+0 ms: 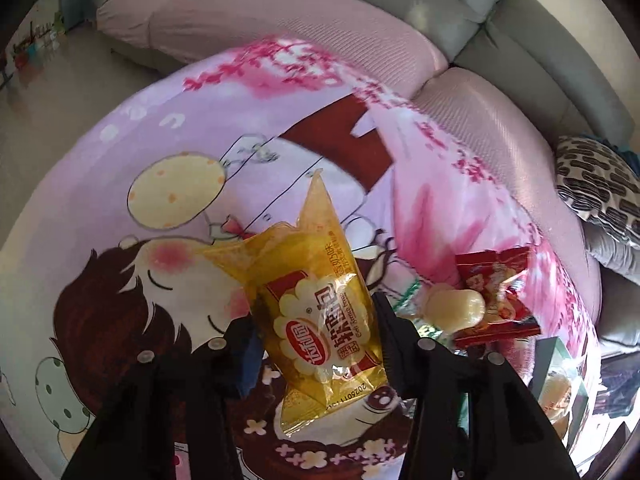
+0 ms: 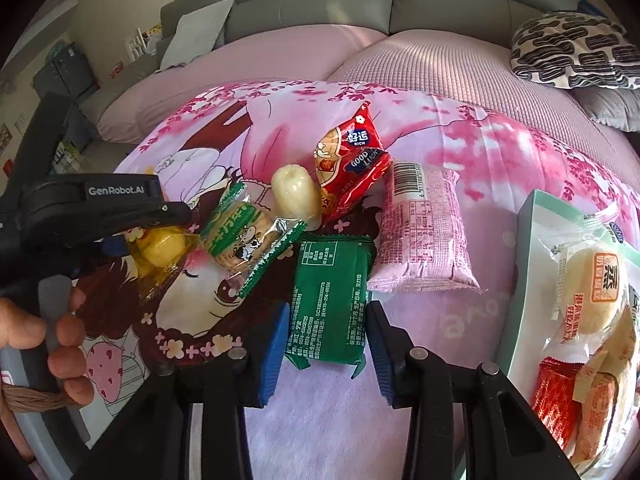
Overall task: Organize snacks
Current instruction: 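Lift the yellow pack in left tool while right tool closes on the dark green pack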
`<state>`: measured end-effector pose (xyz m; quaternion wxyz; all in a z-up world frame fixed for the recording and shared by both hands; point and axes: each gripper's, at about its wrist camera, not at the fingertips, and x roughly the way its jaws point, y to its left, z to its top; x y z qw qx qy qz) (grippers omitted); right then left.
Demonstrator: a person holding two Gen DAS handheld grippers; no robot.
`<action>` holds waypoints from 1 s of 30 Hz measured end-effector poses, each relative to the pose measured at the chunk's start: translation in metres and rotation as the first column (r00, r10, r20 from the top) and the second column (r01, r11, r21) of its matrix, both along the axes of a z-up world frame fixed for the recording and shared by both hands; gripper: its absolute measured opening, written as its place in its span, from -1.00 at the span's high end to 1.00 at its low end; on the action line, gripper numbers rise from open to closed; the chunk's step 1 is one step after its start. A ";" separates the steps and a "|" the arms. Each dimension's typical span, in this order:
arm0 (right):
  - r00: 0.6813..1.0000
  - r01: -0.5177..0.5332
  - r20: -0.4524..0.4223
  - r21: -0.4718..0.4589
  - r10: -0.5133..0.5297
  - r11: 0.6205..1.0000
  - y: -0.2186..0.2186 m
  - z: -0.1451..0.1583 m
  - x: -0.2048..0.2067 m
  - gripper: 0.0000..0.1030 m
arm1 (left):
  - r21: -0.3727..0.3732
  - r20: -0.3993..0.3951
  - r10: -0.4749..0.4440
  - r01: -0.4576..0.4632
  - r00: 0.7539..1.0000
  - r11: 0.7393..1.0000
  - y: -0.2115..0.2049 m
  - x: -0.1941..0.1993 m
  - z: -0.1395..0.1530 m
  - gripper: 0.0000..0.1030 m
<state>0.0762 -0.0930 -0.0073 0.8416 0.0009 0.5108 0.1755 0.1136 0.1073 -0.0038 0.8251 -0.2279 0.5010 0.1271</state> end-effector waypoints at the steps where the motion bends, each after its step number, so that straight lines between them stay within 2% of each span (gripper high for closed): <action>1: 1.000 0.003 -0.003 0.001 -0.003 1.000 -0.001 0.000 -0.001 0.20 | 0.004 0.013 -0.010 0.010 1.000 1.000 -0.004 -0.002 0.005 0.02; 7: 1.000 0.019 -0.018 0.005 -0.019 1.000 -0.010 0.004 -0.011 0.20 | 0.032 0.059 -0.039 0.037 0.998 0.999 -0.015 -0.008 0.027 0.03; 16: 0.999 0.044 -0.010 0.020 -0.044 0.999 -0.029 0.020 -0.030 0.22 | 0.036 0.106 -0.077 0.073 0.991 0.997 -0.032 -0.022 0.046 0.03; 18: 0.999 0.053 0.005 0.029 -0.053 0.998 -0.036 0.027 -0.034 0.83 | 0.041 0.115 -0.085 0.081 0.990 0.996 -0.036 -0.025 0.049 0.04; 20: 0.998 0.065 0.011 0.059 -0.065 0.996 -0.043 0.033 -0.037 0.83 | 0.042 0.123 -0.096 0.091 0.988 0.995 -0.040 -0.028 0.053 0.04; 24: 0.997 0.071 0.016 0.053 -0.072 0.996 -0.048 0.036 -0.040 0.83 | 0.048 0.118 -0.119 0.114 0.986 0.992 -0.049 -0.029 0.053 0.03; 30: 0.999 0.051 -0.006 0.049 -0.050 0.998 -0.048 0.029 -0.037 0.82 | 0.039 0.044 -0.155 0.153 0.987 0.987 -0.055 -0.027 0.035 0.03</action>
